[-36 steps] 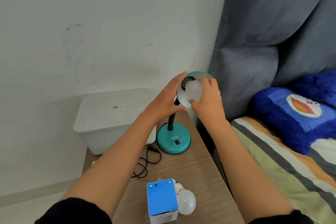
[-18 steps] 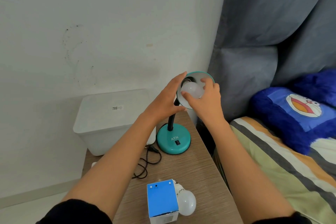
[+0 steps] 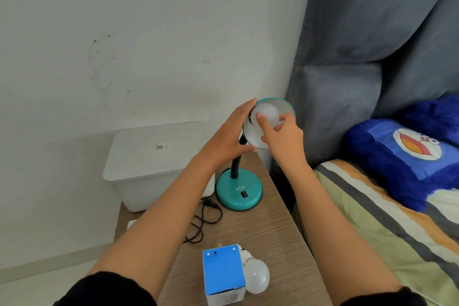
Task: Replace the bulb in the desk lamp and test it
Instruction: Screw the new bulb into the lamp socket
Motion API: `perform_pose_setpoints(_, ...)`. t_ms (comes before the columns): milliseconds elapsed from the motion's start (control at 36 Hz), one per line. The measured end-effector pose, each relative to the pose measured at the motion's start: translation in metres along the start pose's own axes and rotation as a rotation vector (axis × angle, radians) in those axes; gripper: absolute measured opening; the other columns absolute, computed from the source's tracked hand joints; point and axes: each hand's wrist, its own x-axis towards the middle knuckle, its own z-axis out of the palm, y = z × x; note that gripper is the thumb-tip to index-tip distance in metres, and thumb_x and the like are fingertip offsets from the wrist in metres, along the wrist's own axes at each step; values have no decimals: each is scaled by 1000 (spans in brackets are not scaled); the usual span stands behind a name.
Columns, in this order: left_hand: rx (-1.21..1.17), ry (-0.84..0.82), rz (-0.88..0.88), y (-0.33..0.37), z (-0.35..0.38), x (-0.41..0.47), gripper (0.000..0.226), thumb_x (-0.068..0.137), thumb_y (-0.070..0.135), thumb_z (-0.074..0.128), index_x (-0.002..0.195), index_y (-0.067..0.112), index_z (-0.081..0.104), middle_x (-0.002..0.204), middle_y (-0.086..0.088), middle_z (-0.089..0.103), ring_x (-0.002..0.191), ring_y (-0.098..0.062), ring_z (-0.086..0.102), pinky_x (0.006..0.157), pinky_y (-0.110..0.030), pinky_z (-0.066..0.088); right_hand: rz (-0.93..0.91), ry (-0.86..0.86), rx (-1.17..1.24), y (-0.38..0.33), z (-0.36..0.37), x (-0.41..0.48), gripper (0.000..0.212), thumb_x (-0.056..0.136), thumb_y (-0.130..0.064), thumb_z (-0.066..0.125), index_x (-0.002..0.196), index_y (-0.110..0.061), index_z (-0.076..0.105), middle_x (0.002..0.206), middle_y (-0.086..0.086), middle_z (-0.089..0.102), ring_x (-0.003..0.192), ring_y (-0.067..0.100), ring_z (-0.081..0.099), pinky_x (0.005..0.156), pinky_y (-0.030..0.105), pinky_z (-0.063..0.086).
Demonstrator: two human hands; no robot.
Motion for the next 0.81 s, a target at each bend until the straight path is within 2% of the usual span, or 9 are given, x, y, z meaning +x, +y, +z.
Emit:
perform_pose_setpoints(111, -8, 4, -2, 0, 1, 1, 102, 70, 15, 80, 147, 25, 14, 140, 18, 25, 130, 8, 24, 108, -11, 24, -131, -33, -137, 1, 0, -3, 67, 77, -39, 70, 130, -17, 36, 130, 11, 44, 115, 26, 49, 88, 32, 43)
perform_pose_setpoints(250, -2, 8, -3, -2, 0, 0, 103, 69, 13, 80, 147, 24, 14, 141, 18, 24, 129, 9, 23, 106, -8, 23, 72, -19, -25, 0, -2, 0, 61, 79, -55, 58, 118, -11, 43, 116, 13, 54, 96, 32, 64, 79, 36, 52)
perform_pose_setpoints(389, -8, 5, 2, -1, 1, 0, 101, 70, 14, 80, 147, 25, 14, 141, 18, 24, 130, 9, 23, 107, -9, 23, -31, -47, -130, 1, 0, -1, 72, 78, -42, 67, 132, -8, 34, 132, 14, 43, 118, 29, 49, 91, 29, 40)
perform_pose_setpoints(472, -5, 12, 2, -1, 1, 1, 100, 71, 17, 79, 147, 24, 15, 140, 18, 24, 129, 10, 24, 105, -4, 22, 23, -2, -18, -1, -1, -3, 58, 81, -49, 59, 122, -16, 36, 118, 13, 52, 90, 28, 66, 74, 27, 53)
perform_pose_setpoints(528, -3, 17, 5, -1, 1, 0, 99, 71, 18, 79, 147, 24, 15, 140, 18, 25, 129, 9, 24, 105, -5, 23, 65, 11, 35, -3, -1, -4, 51, 83, -53, 55, 116, -18, 38, 112, 12, 56, 70, 19, 70, 56, 17, 48)
perform_pose_setpoints(583, 0, 15, 3, -1, 0, 0, 99, 71, 18, 79, 147, 24, 15, 141, 16, 26, 130, 8, 25, 106, -8, 24, 65, -2, 54, -3, -1, -3, 50, 81, -51, 58, 115, -20, 39, 111, 11, 58, 74, 20, 70, 64, 22, 50)
perform_pose_setpoints(639, 7, 10, 4, -1, 0, 1, 100, 71, 17, 80, 147, 24, 15, 141, 16, 26, 130, 7, 25, 106, -7, 23, 31, -12, 30, -3, -1, -4, 57, 74, -44, 69, 117, -22, 39, 117, 10, 54, 94, 24, 64, 81, 35, 53)
perform_pose_setpoints(694, 12, 6, 2, -1, 0, 1, 101, 70, 18, 80, 147, 25, 15, 139, 18, 26, 129, 8, 24, 105, -5, 22, -19, -2, -41, -2, 0, -3, 64, 69, -36, 76, 119, -19, 41, 119, 9, 50, 105, 24, 54, 87, 37, 50)
perform_pose_setpoints(806, 3, 12, -7, -1, 0, 1, 101, 71, 18, 80, 146, 29, 14, 139, 21, 25, 130, 9, 24, 108, -10, 24, 95, 14, 53, 0, -1, 0, 56, 77, -49, 65, 111, -7, 49, 101, 8, 63, 90, 22, 67, 66, 24, 50)
